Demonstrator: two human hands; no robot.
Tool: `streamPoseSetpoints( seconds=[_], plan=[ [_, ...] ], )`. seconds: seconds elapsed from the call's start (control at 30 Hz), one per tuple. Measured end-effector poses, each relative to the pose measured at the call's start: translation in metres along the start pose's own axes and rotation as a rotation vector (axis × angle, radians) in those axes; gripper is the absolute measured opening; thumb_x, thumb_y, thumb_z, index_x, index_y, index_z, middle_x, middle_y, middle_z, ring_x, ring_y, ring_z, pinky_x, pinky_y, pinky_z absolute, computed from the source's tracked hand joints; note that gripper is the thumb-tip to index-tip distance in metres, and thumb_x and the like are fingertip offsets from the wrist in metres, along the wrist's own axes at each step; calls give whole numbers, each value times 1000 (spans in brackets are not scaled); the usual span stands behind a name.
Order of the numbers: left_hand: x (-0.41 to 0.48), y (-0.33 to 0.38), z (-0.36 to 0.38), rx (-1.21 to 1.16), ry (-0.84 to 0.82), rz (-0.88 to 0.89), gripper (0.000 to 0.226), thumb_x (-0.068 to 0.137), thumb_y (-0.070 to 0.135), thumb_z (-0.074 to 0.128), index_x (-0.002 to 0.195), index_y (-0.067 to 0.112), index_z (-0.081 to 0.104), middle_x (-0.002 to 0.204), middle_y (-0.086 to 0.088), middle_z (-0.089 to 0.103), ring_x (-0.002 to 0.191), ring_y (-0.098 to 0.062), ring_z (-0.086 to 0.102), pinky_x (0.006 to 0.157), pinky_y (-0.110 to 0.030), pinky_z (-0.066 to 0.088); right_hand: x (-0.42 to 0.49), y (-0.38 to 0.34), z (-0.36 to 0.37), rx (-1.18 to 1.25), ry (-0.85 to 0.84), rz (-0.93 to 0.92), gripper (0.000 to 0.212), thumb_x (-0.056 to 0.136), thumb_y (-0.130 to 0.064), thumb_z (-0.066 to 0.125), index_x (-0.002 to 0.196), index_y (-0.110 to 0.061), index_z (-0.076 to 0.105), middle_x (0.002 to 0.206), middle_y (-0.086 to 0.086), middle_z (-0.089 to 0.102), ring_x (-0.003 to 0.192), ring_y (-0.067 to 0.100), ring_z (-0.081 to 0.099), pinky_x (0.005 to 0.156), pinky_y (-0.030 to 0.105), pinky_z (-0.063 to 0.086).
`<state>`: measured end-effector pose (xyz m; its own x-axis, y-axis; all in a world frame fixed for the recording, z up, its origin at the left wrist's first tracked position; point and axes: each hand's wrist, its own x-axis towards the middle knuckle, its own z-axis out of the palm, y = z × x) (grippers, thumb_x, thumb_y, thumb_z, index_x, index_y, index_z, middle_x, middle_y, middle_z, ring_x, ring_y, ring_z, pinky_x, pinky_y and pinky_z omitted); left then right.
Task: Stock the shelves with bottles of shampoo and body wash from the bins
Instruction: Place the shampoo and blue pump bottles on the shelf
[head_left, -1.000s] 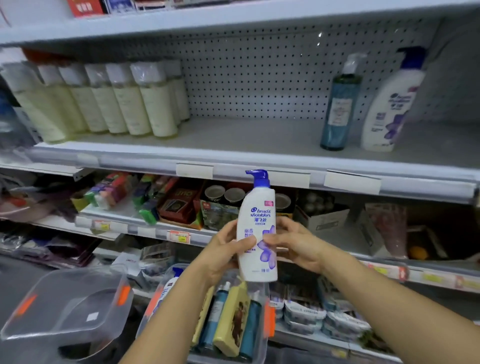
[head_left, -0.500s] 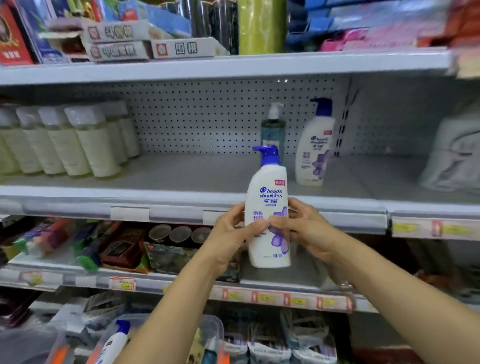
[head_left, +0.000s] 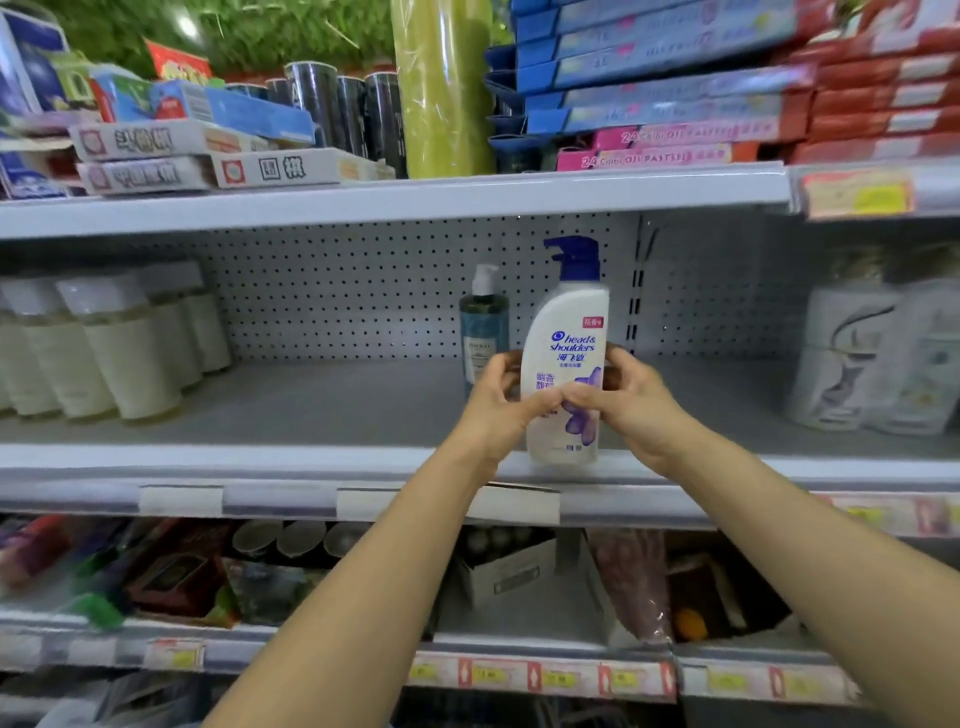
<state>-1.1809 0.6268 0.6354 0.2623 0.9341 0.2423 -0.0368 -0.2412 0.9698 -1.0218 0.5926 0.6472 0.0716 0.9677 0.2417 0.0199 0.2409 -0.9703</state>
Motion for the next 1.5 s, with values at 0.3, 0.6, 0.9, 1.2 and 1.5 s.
streamPoseSetpoints(
  seconds=[0.3,0.6,0.9,1.2,1.5],
  plan=[
    [20,-26,17,16,21,-5,49,90,11,70,127,29,44,114,8,64,103,-7,62,75,-17,52,23,32,-17,-129,40,-17,52,82,-8,77,127,-16,53,115,5,69,95,17,69,68,21,55],
    [34,-36,24,26,29,-32,60,90,-4,65,128,33,38,118,6,62,110,-13,62,99,-38,53,35,38,-17,-316,41,43,54,83,-13,76,128,-17,46,115,2,64,83,2,64,59,14,49],
    [51,-36,34,67,88,-62,60,89,-5,65,136,23,38,133,-5,55,114,-17,54,95,-33,52,55,41,-20,-307,81,104,54,84,-10,75,130,-12,46,115,7,63,76,8,64,63,22,53],
    [64,-29,38,124,128,-106,64,88,-5,65,141,20,38,138,-7,53,112,-17,52,95,-37,52,71,37,-18,-327,80,155,49,80,-8,78,118,-14,47,116,17,66,90,27,62,63,26,51],
    [58,-25,36,127,116,-141,67,88,-6,62,143,21,36,139,-12,53,123,-28,54,101,-46,51,70,36,-11,-338,132,201,57,82,-5,75,131,-8,46,126,14,62,111,34,62,73,31,54]
  ],
)
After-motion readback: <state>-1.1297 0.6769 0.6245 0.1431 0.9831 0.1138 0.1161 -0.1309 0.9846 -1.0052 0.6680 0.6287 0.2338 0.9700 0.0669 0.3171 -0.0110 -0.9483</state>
